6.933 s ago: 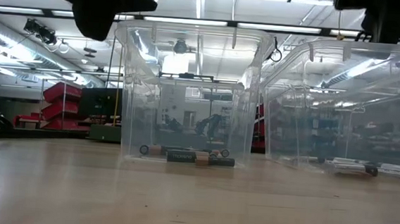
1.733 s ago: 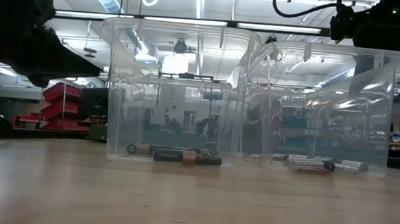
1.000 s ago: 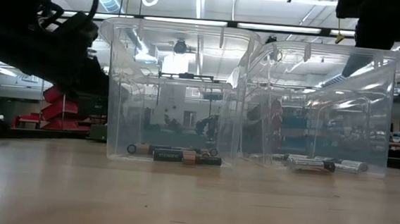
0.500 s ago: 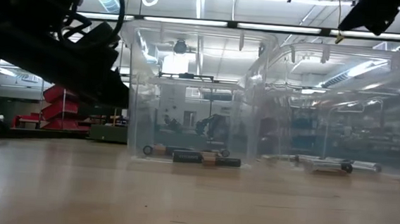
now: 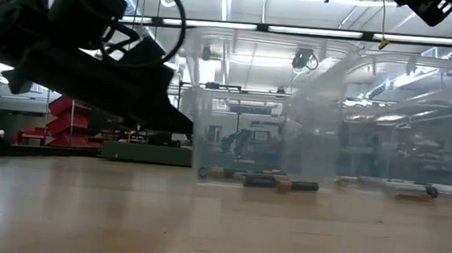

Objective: Sort batteries
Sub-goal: Move the transparent bins to the top right

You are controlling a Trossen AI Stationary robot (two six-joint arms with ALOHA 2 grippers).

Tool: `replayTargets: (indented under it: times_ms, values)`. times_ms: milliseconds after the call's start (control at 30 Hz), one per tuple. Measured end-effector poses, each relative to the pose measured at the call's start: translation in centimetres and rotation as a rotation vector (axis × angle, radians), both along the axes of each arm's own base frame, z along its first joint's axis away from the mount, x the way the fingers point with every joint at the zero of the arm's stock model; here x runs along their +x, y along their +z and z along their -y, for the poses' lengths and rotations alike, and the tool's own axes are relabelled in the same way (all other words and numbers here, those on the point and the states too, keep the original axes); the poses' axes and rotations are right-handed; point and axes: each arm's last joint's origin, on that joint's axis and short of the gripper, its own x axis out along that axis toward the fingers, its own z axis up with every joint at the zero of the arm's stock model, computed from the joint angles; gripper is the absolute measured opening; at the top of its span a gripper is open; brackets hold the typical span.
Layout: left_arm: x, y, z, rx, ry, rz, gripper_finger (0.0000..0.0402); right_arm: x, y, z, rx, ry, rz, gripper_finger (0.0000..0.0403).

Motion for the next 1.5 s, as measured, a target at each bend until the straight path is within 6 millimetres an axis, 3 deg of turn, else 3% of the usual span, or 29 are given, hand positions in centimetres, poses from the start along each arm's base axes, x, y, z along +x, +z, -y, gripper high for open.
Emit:
replayTargets:
  times_ms: [333,633,800,1067,1200,1367,1500]
  values:
    - [3.3,-0.3,-1.1,-0.007,0.064,0.036,0.0000,-0.3,-0.8,-1.7,0.112,0.045,-0.061,0.0000]
    - [3.8,-0.1,-3.6,0.048,0.130,0.017,0.0000,-1.1,-1.2,-2.0,0.150,-0.008,-0.107,0.0000]
    - [3.8,0.8,-3.8,0.120,0.118,0.008,0.0000,-1.5,-1.8,-1.5,0.164,-0.085,-0.166,0.0000]
    - [1.4,4.8,-1.4,0.310,0.060,0.003,0.0000,-1.6,-1.8,-1.5,0.164,-0.095,-0.169,0.0000]
    - [-0.6,6.6,1.4,0.435,-0.134,-0.023,0.0000,-1.6,-1.8,-1.4,0.145,-0.098,-0.157,0.0000]
    - [-1.7,7.1,4.5,0.434,-0.459,0.018,0.0000,-1.5,-1.7,-1.3,0.092,-0.085,-0.140,0.0000]
    - [-1.9,6.4,5.5,0.310,-0.565,0.034,0.0000,-1.5,-1.7,-1.3,0.071,-0.084,-0.131,0.0000]
